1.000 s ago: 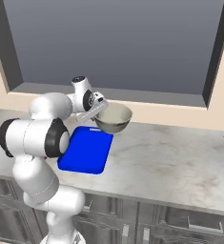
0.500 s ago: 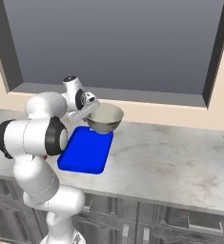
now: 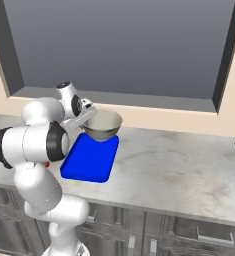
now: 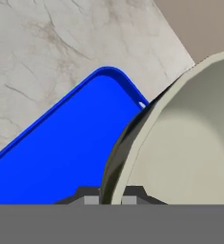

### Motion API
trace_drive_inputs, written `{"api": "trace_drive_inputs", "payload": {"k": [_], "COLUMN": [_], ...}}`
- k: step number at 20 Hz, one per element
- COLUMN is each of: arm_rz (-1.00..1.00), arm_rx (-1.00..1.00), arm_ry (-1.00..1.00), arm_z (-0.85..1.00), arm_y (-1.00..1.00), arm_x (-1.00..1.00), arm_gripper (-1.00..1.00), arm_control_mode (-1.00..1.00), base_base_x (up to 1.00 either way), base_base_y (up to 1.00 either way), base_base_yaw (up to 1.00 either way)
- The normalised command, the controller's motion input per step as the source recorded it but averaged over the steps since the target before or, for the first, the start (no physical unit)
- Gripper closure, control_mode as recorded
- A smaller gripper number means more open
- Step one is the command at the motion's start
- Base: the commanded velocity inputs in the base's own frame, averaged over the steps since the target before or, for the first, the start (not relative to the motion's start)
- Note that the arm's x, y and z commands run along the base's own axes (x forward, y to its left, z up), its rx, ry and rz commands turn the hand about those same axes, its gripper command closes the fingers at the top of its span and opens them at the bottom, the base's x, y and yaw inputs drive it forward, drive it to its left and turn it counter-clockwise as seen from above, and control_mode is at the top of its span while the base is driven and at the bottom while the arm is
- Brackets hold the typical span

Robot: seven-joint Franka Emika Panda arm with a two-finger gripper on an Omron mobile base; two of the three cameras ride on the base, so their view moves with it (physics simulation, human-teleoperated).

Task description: Place the two vegetables and bowl onto the tray for setting up a vegetable dip station.

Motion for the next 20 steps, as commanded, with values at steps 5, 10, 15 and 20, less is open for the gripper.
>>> {"api": "trace_drive_inputs", "payload": {"k": [5,10,15,20], "arm_rz": [-0.01,0.0,-0.03,-0.08], "arm_rx": [0.0,0.0,0.0,-0.02], "arm_ry": [0.0,0.0,-0.01,0.0], "arm_z": [-0.16,-0.11,-0.12,-0.09], "arm_y": [0.25,0.17,0.11,0.07], "arm_x": [-0.01,0.0,-0.01,0.0], "arm_gripper": [1.0,1.0,1.0,1.0], "arm_control_mode": [-1.0,-1.0,-1.0,-1.0], "base_base_x": [0.0,0.0,0.0,0.0], "base_base_y": [0.0,0.0,0.0,0.0], "base_base_yaw": [0.0,0.0,0.0,0.0]}}
